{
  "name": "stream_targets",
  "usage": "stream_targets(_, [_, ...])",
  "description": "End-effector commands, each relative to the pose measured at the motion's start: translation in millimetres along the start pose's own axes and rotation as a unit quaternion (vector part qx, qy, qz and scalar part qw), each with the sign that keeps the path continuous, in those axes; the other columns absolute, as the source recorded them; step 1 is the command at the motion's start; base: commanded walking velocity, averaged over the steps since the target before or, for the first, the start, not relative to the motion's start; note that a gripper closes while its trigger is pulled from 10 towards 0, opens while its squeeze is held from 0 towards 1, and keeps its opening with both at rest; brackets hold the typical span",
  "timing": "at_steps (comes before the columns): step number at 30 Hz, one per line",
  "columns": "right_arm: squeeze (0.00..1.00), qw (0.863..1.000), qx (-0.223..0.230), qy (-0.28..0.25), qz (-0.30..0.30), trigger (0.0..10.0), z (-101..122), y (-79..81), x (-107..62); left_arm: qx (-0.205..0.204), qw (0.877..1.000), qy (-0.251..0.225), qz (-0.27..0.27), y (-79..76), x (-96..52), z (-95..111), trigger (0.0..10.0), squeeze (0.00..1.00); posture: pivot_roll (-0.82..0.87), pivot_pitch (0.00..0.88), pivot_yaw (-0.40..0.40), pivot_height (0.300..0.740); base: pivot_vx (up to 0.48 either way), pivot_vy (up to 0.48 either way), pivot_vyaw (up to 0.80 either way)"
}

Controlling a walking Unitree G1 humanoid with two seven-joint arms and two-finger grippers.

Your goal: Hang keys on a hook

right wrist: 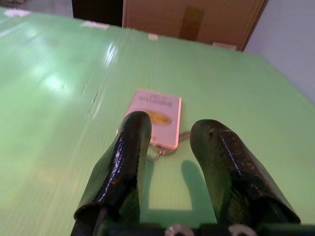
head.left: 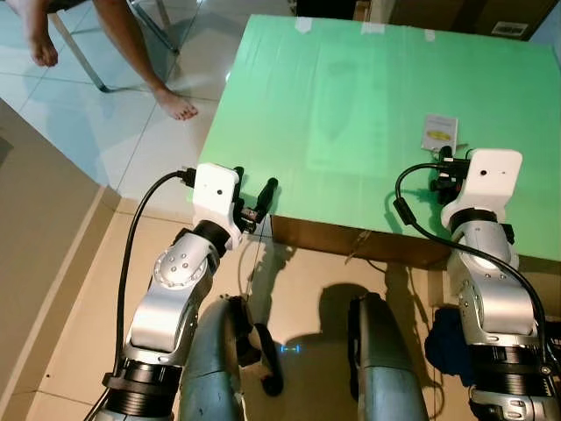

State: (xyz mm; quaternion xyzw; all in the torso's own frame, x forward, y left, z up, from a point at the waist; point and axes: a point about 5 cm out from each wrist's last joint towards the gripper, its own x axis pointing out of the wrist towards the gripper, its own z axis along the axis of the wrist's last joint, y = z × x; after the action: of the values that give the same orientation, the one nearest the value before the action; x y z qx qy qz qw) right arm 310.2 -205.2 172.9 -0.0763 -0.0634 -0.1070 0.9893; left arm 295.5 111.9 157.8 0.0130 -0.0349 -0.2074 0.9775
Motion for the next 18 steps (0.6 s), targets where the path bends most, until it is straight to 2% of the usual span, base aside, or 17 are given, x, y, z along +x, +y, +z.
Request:
stream_targets(1, [0.00,1.000,-0.013,-0.015,-0.007,10.0,5.4,-4.5,-1.0,0.001,1.000,-0.005,-0.002,-1.2,2.2,0.8,10.0,0.00,-0.20,0.249,0.038,0.674,0.000,0.000,0.00])
stream_targets(8, [0.00,0.999,-0.024,-0.019,-0.009,10.0,4.6,-9.1,-3.8,-0.002,1.000,-0.010,-0.004,-4.7,6.2,-0.3,10.0,0.00,-0.21,0.235,0.031,0.709,0.000,0.000,0.00])
stream_targets(14, [0.00,1.000,-0.024,-0.019,-0.003,10.0,2.2,-5.6,-5.7,-0.002,1.000,-0.015,-0.004,-3.9,10.2,-0.4,10.0,0.00,-0.21,0.217,0.032,0.739,0.000,0.000,0.00])
stream_targets(18, [0.00,0.999,-0.023,-0.023,0.000,10.0,2.8,-3.7,-5.0,-0.001,1.000,-0.021,-0.005,-3.8,14.2,1.4,10.0,0.00,-0.22,0.202,0.036,0.740,0.000,0.000,0.00])
